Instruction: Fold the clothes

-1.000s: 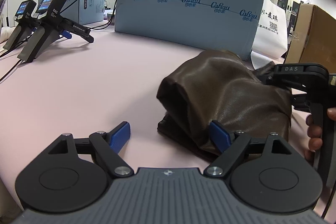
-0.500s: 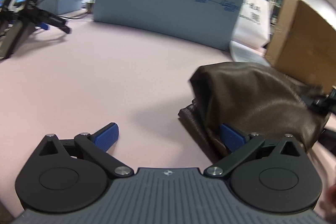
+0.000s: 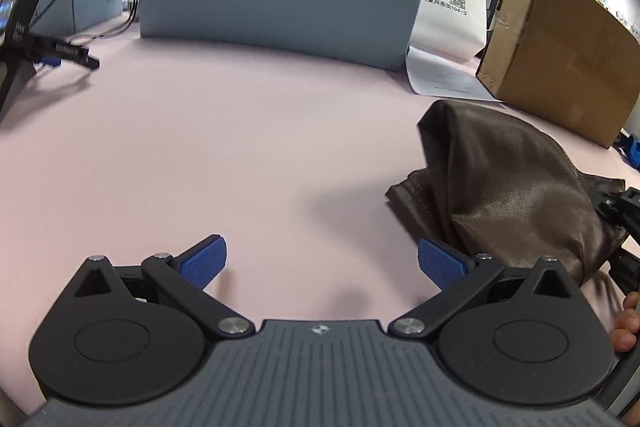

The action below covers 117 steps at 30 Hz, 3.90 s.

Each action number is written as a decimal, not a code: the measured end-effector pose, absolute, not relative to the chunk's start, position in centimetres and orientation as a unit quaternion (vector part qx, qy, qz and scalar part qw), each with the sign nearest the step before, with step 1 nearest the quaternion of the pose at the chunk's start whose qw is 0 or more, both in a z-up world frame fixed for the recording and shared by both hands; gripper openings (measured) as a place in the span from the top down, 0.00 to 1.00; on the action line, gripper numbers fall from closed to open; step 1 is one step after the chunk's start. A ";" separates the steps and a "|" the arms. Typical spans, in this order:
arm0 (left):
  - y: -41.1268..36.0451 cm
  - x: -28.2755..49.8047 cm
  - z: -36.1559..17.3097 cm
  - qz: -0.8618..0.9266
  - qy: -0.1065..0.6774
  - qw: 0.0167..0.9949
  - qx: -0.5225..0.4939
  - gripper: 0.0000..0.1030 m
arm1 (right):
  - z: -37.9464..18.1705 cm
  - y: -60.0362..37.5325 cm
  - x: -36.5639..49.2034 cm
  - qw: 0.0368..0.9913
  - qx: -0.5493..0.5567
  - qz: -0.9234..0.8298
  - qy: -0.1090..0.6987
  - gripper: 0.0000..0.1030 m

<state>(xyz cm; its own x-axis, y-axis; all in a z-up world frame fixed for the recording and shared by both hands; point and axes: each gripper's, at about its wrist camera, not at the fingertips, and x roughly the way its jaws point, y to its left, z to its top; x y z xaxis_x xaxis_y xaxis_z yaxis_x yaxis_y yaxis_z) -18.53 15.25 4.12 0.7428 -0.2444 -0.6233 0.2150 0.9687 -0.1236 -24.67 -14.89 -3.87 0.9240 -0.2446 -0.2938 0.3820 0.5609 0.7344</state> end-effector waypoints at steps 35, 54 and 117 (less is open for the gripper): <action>10.6 -17.0 7.2 -0.218 0.351 0.908 -0.058 0.89 | -4.8 -15.1 -23.5 0.870 0.473 -0.128 0.056 0.73; 14.4 -16.5 6.6 -0.191 0.380 0.900 -0.096 0.09 | -5.1 -15.5 -22.9 0.870 0.480 -0.089 0.072 0.65; -34.2 -21.8 12.3 -0.563 0.247 0.787 0.046 0.81 | 5.2 -40.3 -44.2 0.816 0.367 -0.414 -0.168 0.90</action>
<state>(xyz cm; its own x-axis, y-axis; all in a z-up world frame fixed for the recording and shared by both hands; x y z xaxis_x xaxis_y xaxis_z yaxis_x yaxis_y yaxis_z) -21.85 -34.20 12.31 0.2434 -0.8638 -0.4411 0.9095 0.3614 -0.2057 -44.20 -40.29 5.21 0.6005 -0.7990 -0.0309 0.5528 0.3869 0.7381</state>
